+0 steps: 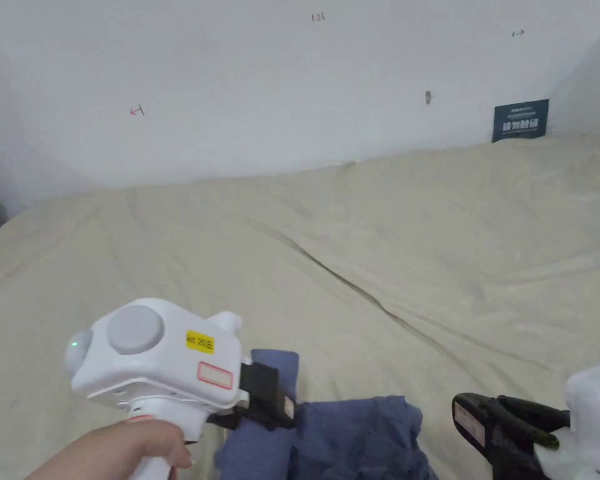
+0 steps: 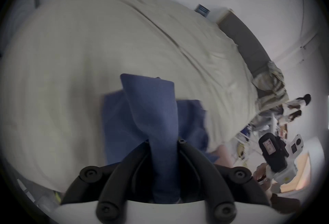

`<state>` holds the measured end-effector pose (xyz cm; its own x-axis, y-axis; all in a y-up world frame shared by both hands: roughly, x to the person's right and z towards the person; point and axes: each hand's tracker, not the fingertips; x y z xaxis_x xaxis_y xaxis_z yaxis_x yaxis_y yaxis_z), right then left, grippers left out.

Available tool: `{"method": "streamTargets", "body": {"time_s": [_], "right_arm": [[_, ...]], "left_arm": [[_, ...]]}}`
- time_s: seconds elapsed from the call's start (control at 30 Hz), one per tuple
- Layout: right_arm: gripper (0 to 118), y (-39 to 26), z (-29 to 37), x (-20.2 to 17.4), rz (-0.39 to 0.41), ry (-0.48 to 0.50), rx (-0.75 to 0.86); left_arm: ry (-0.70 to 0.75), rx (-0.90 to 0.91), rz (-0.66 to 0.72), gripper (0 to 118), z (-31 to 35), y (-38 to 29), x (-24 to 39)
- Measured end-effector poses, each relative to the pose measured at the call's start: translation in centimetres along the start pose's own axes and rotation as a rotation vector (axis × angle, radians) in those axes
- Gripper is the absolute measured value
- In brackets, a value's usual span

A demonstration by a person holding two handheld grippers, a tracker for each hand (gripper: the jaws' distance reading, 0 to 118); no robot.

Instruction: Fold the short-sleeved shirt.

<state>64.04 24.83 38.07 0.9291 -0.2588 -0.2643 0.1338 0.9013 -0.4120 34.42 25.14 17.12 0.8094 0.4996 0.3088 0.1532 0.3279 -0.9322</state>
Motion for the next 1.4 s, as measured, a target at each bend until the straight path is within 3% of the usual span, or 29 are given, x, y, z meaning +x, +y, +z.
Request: {"method": "streamTargets", "body": {"time_s": [0.1, 0.13, 0.23, 0.27, 0.37, 0.53, 0.63, 0.67, 0.7, 0.73, 0.77, 0.87, 1.0, 1.2, 1.3, 1.4], "right_arm": [[0, 0.1, 1.8, 1.4, 0.003, -0.034, 0.024], [0, 0.1, 2.4, 1.8, 0.01, -0.068, 0.033], [0, -0.1, 3.6, 2.9, -0.011, -0.102, 0.046], [0, -0.1, 3.8, 3.2, -0.024, -0.103, 0.049], [0, -0.2, 4.3, 4.1, -0.066, -0.109, 0.06], [0, -0.4, 4.2, 5.3, -0.117, -0.117, 0.068], [0, -0.6, 4.0, 5.7, -0.144, -0.109, 0.064], [0, -0.7, 3.9, 5.7, -0.148, -0.107, 0.061], [0, -0.8, 3.9, 5.8, -0.152, -0.107, 0.057], [0, -0.9, 3.8, 5.8, -0.156, -0.104, 0.052], [0, -0.9, 3.8, 5.8, -0.16, -0.102, 0.049], [0, -0.9, 4.1, 5.8, -0.16, -0.104, 0.043], [0, -1.0, 4.2, 5.4, -0.112, -0.135, 0.026], [0, -1.2, 4.0, 4.8, -0.138, -0.112, 0.01], [0, -0.5, 3.9, 4.6, -0.18, -0.069, 0.005], [0, 1.0, 4.4, 3.6, -0.17, -0.043, 0.045]], "left_arm": [[-0.058, -0.075, -0.047, 15, -5.2, 0.4, 4.3], [-0.096, -0.093, -0.061, 22, -6.7, 0.3, 5.4], [-0.208, -0.165, -0.03, 106, -9.3, 0.1, 7.2], [-0.22, -0.176, -0.025, 118, -9.5, -0.1, 7.5], [-0.215, -0.121, -0.054, 118, -7.5, -0.1, 7.5], [-0.083, 0.026, -0.057, 118, -2.8, -0.1, 4.6], [-0.047, -0.006, -0.084, 109, -2.8, -0.6, 3.9], [-0.046, 0.004, -0.107, 95, -3.1, -1.0, 4.0], [-0.037, -0.001, -0.111, 62, -3.9, -1.1, 4.1], [-0.023, -0.008, -0.1, 21, -5.0, -1.3, 4.4], [-0.017, -0.008, -0.099, 2, -5.6, -1.6, 4.7], [-0.082, -0.077, -0.143, 2, -9.2, -2.0, 6.4], [0.128, -0.146, -0.204, 2, -15.1, -2.6, 8.9], [-0.098, -0.073, -0.128, 2, -14.8, -1.9, 9.3], [-0.269, 0.084, -0.02, 2, -10.7, -2.5, 6.9], [-0.189, 0.373, -0.084, 2, -3.4, -4.1, 4.9]]}}
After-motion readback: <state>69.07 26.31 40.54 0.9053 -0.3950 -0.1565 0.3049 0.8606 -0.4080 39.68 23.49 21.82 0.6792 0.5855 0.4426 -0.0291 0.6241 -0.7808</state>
